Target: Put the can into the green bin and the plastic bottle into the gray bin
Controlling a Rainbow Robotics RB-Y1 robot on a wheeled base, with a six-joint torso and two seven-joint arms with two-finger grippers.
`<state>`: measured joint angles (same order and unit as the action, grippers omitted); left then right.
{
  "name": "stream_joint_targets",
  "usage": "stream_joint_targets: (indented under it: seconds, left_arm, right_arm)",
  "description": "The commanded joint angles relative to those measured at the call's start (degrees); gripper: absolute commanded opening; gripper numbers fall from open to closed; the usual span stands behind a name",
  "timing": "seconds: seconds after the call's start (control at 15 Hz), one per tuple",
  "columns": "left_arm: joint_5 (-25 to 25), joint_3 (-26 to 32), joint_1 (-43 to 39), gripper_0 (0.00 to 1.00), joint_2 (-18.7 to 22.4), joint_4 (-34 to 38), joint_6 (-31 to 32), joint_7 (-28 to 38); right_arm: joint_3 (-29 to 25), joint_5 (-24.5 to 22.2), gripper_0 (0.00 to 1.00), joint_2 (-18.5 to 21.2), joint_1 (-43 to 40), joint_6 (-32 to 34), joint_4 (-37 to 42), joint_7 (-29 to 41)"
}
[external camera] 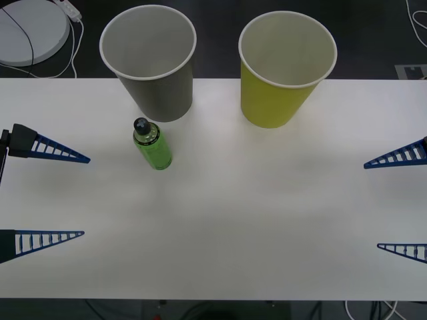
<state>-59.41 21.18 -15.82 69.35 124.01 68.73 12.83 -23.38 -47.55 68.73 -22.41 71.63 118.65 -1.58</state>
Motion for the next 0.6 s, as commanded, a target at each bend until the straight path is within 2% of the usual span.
stream_joint_targets:
  seconds: [0.07,0.33,0.6]
  left_arm:
    - [0.0,0.0,0.0,1.0,0.0,0.0,0.0,0.0]
    - [-0.3,-1.0,-0.7,1.0,0.6,-1.3,0.0,-0.3]
    - [1.3,-1.1,-0.4,1.0,3.6,-3.2,-0.7,0.1]
  right_arm:
    - [0.0,0.0,1.0,0.0,0.0,0.0,0.0,0.0]
    - [0.0,0.0,1.0,0.0,0.0,0.0,0.0,0.0]
    - [0.0,0.0,1.0,0.0,0.0,0.0,0.0,0.0]
